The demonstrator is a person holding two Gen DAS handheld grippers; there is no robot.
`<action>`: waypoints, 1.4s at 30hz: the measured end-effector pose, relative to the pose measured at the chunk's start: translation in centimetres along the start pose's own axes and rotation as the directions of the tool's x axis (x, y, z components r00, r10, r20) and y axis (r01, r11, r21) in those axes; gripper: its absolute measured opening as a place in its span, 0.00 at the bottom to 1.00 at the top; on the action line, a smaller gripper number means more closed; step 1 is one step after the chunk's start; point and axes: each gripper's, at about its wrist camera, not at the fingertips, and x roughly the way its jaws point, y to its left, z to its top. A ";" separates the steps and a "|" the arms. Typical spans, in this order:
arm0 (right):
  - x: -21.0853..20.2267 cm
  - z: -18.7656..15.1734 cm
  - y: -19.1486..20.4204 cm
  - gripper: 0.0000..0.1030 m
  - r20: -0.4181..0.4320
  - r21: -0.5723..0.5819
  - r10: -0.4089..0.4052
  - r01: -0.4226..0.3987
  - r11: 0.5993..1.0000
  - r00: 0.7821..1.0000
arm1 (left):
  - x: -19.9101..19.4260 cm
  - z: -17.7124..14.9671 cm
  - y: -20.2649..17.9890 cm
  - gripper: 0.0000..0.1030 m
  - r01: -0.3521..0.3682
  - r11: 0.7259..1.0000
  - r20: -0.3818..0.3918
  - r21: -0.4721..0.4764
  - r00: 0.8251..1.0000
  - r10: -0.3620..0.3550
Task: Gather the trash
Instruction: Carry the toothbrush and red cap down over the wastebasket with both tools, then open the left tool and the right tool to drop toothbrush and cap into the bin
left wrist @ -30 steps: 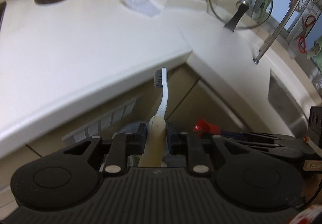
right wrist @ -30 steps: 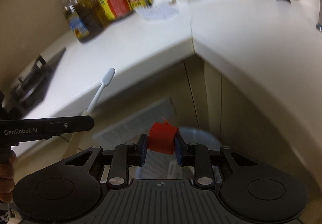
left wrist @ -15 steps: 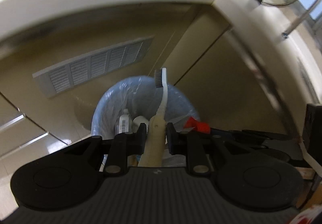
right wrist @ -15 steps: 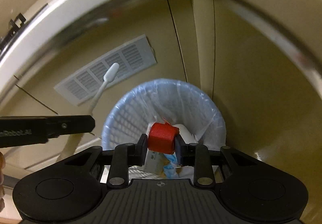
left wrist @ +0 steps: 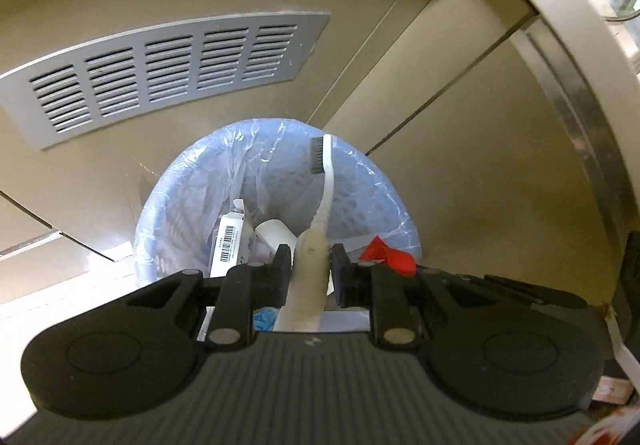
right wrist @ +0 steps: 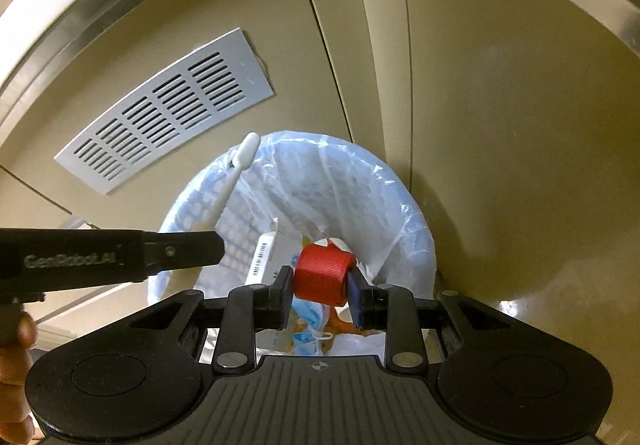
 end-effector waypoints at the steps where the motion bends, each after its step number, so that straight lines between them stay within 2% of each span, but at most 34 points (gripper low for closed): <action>1: 0.1 0.0 -0.1 0.28 -0.001 0.000 0.000 0.000 1.000 1.000 | 0.3 0.0 -0.1 0.18 -0.003 1.000 -0.001 0.001 1.000 0.003; 5: 0.6 0.1 -0.3 0.28 -0.002 0.001 0.007 -0.007 1.000 1.000 | 1.3 0.4 -0.2 0.18 -0.001 1.000 -0.010 0.000 1.000 0.001; 8: 0.7 0.2 -0.2 0.28 -0.001 -0.001 0.009 -0.009 1.000 1.000 | 1.8 0.4 -0.3 0.25 -0.004 1.000 -0.022 0.001 1.000 0.004; 12: 0.7 0.2 -0.1 0.28 -0.003 -0.007 0.012 -0.012 1.000 1.000 | 2.3 0.2 -0.2 0.25 -0.018 1.000 -0.032 0.003 0.999 0.018; 27: 1.4 0.3 0.7 0.29 -0.011 -0.008 0.023 -0.023 1.000 1.000 | 0.1 -0.2 1.7 0.25 -0.057 0.998 -0.014 0.000 0.998 0.057; 29: 1.5 0.4 0.8 0.41 -0.011 0.000 0.017 -0.017 1.000 1.000 | -0.1 -0.2 1.9 0.25 -0.061 0.998 -0.013 -0.002 0.998 0.061; 30: 1.4 0.4 0.8 0.57 -0.004 -0.001 0.014 -0.014 1.000 1.000 | -0.3 -0.3 2.0 0.25 -0.062 0.998 -0.012 -0.003 0.998 0.062; 31: 1.3 0.4 0.9 0.59 0.010 -0.009 0.011 -0.011 1.000 1.000 | -0.4 -0.4 2.0 0.25 -0.064 0.998 -0.010 -0.003 0.998 0.064; 42: -0.6 -0.3 0.9 0.59 -0.011 -0.028 0.012 -0.012 1.000 1.000 | -2.6 -1.2 1.6 0.25 -0.086 0.996 0.009 -0.007 0.996 0.086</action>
